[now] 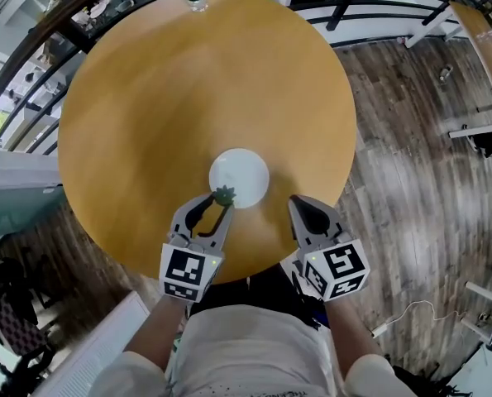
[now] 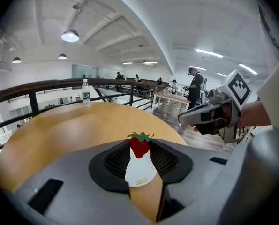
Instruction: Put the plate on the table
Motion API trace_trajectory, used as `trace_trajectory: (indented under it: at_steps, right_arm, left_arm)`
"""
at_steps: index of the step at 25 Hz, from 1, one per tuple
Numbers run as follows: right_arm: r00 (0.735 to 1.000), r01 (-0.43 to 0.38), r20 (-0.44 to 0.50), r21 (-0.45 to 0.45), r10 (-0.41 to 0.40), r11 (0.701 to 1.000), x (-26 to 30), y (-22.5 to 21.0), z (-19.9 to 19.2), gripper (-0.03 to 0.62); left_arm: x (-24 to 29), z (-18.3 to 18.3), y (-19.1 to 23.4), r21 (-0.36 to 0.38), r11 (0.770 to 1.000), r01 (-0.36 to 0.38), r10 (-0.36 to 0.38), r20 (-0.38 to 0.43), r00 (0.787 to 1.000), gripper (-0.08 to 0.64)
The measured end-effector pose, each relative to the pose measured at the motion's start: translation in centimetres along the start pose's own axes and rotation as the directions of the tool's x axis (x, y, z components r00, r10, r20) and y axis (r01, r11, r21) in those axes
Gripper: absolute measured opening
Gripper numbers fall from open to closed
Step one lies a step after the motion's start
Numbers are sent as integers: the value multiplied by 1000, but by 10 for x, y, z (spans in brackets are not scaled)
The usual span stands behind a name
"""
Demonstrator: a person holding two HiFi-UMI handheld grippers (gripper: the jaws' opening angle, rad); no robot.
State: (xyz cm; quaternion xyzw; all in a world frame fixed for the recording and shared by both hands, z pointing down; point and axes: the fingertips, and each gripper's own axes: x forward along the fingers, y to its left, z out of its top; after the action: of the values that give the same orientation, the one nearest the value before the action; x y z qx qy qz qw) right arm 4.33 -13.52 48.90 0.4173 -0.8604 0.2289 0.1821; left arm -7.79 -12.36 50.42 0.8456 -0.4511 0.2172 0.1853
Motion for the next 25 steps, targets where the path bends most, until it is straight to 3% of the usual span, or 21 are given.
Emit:
trace_trajectory:
  at_steps: [14,25]
  right_arm:
    - [999,5,-41,46,-3,999,29,-14,-22,20]
    - [999,6,-51,83,-1,996,39,-30,-37,20]
  left_arm:
    - [59,-34,13,80,997,24,-14,-123,992,146]
    - [105,-73,15,177,982,67,-15,-279,960,146]
